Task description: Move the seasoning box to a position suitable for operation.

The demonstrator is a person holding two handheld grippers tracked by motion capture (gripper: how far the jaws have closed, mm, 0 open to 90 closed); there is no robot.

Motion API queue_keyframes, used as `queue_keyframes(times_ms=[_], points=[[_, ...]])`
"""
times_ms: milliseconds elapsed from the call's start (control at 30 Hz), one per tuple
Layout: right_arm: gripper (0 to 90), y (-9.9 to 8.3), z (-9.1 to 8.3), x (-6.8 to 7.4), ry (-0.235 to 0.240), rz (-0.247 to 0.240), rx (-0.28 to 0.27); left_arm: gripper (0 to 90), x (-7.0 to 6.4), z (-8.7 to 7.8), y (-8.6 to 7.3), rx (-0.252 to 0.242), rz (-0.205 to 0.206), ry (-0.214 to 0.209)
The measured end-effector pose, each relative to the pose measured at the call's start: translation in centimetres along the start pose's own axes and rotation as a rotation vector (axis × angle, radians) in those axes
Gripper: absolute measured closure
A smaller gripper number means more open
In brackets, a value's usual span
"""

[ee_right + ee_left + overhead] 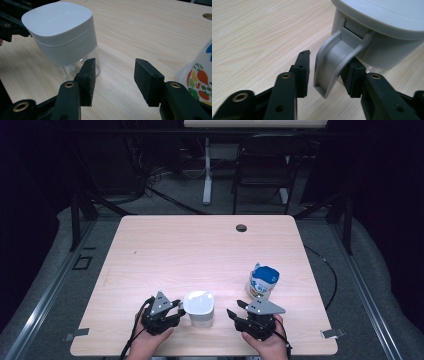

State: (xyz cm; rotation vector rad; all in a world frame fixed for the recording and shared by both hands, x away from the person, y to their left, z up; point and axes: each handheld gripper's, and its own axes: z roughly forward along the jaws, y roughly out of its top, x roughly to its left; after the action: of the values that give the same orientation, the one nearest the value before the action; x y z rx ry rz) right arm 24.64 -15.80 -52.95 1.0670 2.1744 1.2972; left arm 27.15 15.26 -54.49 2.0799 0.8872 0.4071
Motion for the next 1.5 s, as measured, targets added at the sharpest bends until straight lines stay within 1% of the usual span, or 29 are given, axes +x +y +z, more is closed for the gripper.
queue_keyframes(times_ms=[33, 100, 200, 267, 300, 333, 367, 433, 467, 500, 600, 667, 700, 733, 767, 867, 933, 1067, 1100, 1200, 1233, 1267, 1333, 1400, 1500], points=[[53.8, 0.0, 0.0, -0.1, -0.002, 0.006, 0.0, 58.9, 0.0, -0.2, 0.1, 0.0, -0.006, -0.008], [59.2, -0.2, -0.1, -0.3, -0.017, 0.029, 0.001, 55.6, -0.1, -0.7, 0.2, -0.002, -0.013, -0.01], [61.5, -0.2, -0.1, -0.4, -0.015, 0.032, 0.001, 53.2, -0.2, -1.0, 0.3, -0.001, -0.025, -0.012], [63.2, -0.2, 0.0, -0.2, -0.009, 0.025, 0.002, 51.8, -0.2, -1.3, 0.4, 0.005, -0.031, -0.01], [63.7, -0.1, 0.0, -0.1, -0.007, 0.017, 0.005, 51.6, -0.2, -1.6, 0.4, 0.011, -0.042, -0.009], [63.7, -0.1, 0.0, -0.1, -0.007, 0.017, 0.005, 51.5, -0.2, -1.6, 0.4, 0.011, -0.042, -0.009], [64.0, 0.0, 0.1, 0.1, -0.005, 0.005, 0.008, 51.3, -0.1, -1.8, 0.4, 0.013, -0.054, -0.011], [64.0, 0.0, 0.1, 0.3, -0.008, -0.006, 0.008, 51.3, -0.1, -2.0, 0.3, 0.012, -0.056, -0.005], [64.0, 0.0, 0.0, 0.4, -0.005, -0.006, 0.01, 51.4, 0.0, -2.2, 0.2, 0.014, -0.059, -0.009], [63.8, -0.1, 0.0, 0.4, -0.002, -0.01, 0.012, 51.5, 0.0, -2.3, 0.2, 0.003, -0.069, -0.012], [63.8, -0.2, 0.0, 0.4, -0.005, -0.007, 0.013, 51.8, 0.1, -2.7, 0.1, -0.004, -0.07, -0.023], [63.8, -0.2, 0.1, 0.3, -0.006, -0.002, 0.019, 53.8, 0.3, -3.0, 0.2, -0.007, -0.07, -0.03], [63.3, -0.2, 0.1, 0.3, -0.004, 0.004, 0.018, 55.7, 0.4, -3.2, 0.3, -0.002, -0.084, -0.046], [63.3, -0.2, 0.1, 0.3, -0.004, 0.004, 0.018, 56.4, 0.4, -3.2, 0.3, -0.002, -0.084, -0.046], [62.2, -0.2, 0.0, 0.4, -0.001, 0.003, 0.018, 56.6, 0.5, -3.4, 0.5, 0.008, -0.084, -0.049], [61.6, -0.1, 0.0, 0.5, -0.004, -0.001, 0.012, 57.9, 0.6, -3.4, 0.6, 0.004, -0.086, -0.054], [60.7, 0.0, -0.1, 0.6, -0.003, 0.001, 0.012, 58.0, 0.8, -3.6, 0.9, 0.007, -0.097, -0.066], [58.3, -0.1, 0.0, 0.6, -0.008, -0.004, 0.009, 58.9, 1.0, -3.7, 1.2, 0.007, -0.103, -0.066], [57.5, -0.2, 0.1, 0.6, -0.008, -0.002, 0.015, 58.9, 1.1, -3.7, 1.4, 0.009, -0.106, -0.063], [57.6, -0.2, 0.1, 0.6, -0.01, -0.002, 0.019, 58.8, 1.4, -4.0, 1.8, -0.007, -0.113, -0.058], [58.2, -0.2, 0.1, 0.6, -0.011, -0.003, 0.021, 59.4, 1.6, -4.1, 2.0, -0.013, -0.129, -0.058], [58.5, -0.2, 0.1, 0.6, -0.012, -0.004, 0.024, 59.7, 1.7, -4.2, 2.2, -0.017, -0.137, -0.064], [58.8, -0.2, 0.2, 0.6, -0.011, -0.003, 0.022, 60.4, 1.8, -4.3, 2.3, -0.022, -0.14, -0.065], [59.8, -0.3, 0.2, 0.6, -0.009, -0.005, 0.035, 60.9, 1.9, -4.5, 2.6, -0.035, -0.144, -0.053], [60.0, -0.2, 0.3, 0.6, -0.009, -0.008, 0.036, 61.8, 1.9, -4.7, 3.0, -0.045, -0.144, -0.048]])
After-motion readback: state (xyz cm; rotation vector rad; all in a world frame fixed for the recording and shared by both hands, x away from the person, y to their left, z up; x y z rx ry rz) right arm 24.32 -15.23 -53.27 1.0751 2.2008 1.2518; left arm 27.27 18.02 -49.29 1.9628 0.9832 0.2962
